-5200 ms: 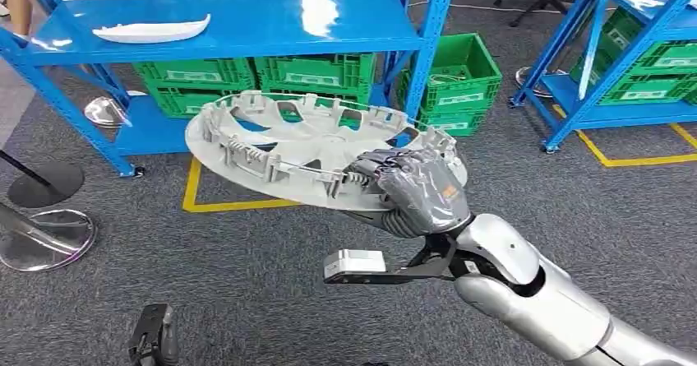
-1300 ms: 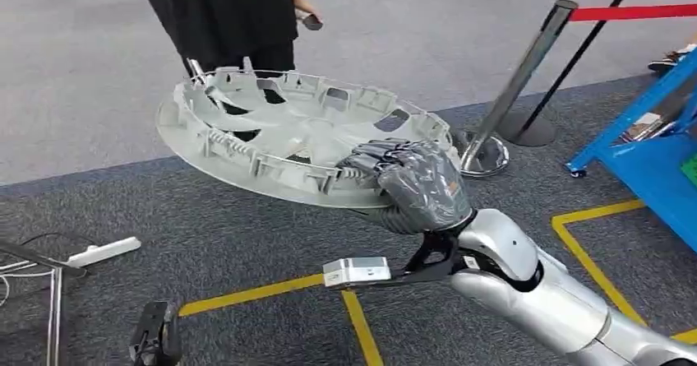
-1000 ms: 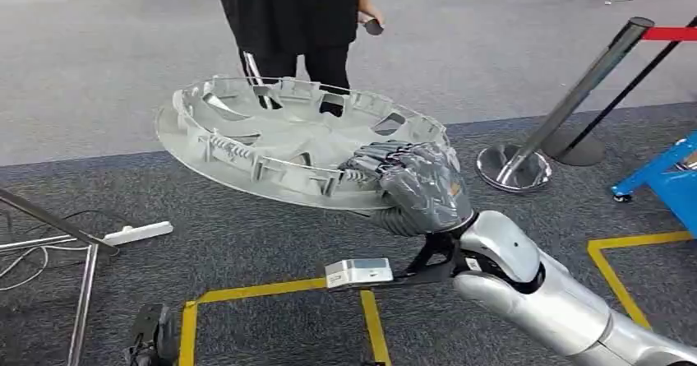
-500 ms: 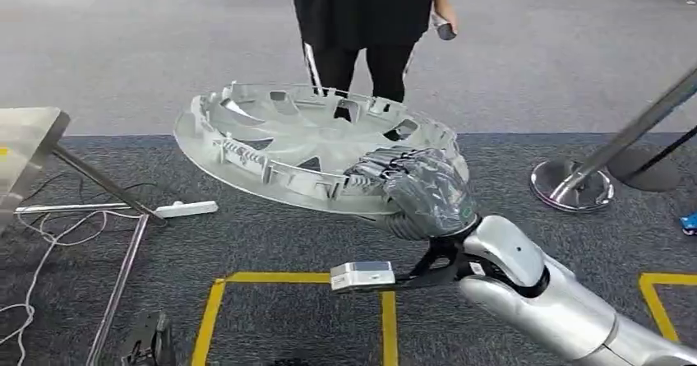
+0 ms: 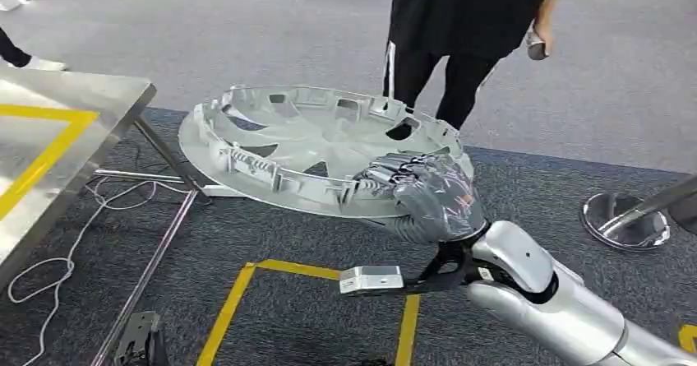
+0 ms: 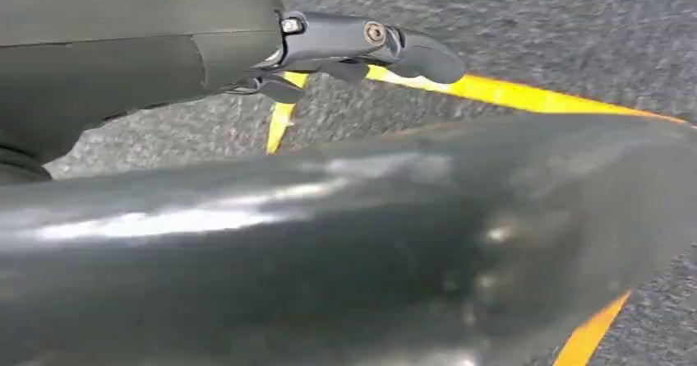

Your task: Take the parts from the cabinet and place them on the table.

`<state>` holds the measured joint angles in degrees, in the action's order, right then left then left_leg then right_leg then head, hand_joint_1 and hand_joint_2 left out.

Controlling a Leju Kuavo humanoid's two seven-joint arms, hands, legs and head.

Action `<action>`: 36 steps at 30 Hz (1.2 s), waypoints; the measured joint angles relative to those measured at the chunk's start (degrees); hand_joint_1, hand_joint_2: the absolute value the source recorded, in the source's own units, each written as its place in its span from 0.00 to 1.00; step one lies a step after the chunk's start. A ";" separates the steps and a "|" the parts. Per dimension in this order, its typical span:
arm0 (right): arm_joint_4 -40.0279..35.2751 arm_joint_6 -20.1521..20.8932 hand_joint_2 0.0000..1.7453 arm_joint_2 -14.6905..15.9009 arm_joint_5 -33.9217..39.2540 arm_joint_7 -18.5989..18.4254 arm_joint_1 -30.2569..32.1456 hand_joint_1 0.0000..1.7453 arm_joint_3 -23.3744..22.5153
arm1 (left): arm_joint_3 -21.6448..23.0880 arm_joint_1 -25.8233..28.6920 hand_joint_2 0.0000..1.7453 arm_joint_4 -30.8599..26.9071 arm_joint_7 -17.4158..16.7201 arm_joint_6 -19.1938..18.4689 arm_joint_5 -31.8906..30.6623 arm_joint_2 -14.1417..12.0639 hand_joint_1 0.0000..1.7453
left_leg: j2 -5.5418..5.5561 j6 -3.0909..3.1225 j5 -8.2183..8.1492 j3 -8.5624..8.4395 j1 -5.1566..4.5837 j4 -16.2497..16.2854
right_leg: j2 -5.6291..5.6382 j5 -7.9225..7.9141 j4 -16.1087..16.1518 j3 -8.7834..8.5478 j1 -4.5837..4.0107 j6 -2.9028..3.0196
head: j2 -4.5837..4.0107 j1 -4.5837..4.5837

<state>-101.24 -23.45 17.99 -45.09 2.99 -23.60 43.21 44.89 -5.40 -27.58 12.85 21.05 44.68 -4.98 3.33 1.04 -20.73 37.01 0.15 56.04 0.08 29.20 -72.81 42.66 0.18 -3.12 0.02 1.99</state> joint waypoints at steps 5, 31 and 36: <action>-1.18 0.11 1.00 1.29 -0.81 -0.63 1.30 1.00 -0.37 | 0.00 0.18 0.00 -0.33 0.02 0.46 -0.04 -0.48 0.00 | 3.60 -1.55 0.44 1.01 0.43 0.63 | 5.26 -4.61 14.22 -7.38 1.21 -0.32 | 0.00 -0.02; -4.35 0.83 1.00 3.63 -3.69 -2.34 5.40 1.00 -3.61 | 0.20 2.37 0.00 -2.51 -0.15 0.66 -0.59 -1.44 0.00 | 0.11 0.00 -1.34 -1.76 0.01 -0.24 | 0.05 -1.43 2.21 -0.88 0.37 -0.74 | 0.00 0.17; -4.72 0.81 1.00 3.69 -3.76 -2.40 5.71 1.00 -3.78 | 0.20 2.42 0.00 -2.80 -0.18 0.66 -0.59 -1.92 0.00 | 3.38 -1.64 -1.00 -0.60 0.38 0.64 | 4.51 -4.57 14.25 -7.56 1.59 -0.85 | 0.00 0.18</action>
<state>-105.96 -22.64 21.68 -48.85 0.59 -17.89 39.43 45.09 -2.98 -30.38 12.68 21.70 44.09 -6.91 6.71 -0.60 -21.73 36.42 0.52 56.68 4.59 24.63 -58.56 35.10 1.77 -3.97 0.02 2.17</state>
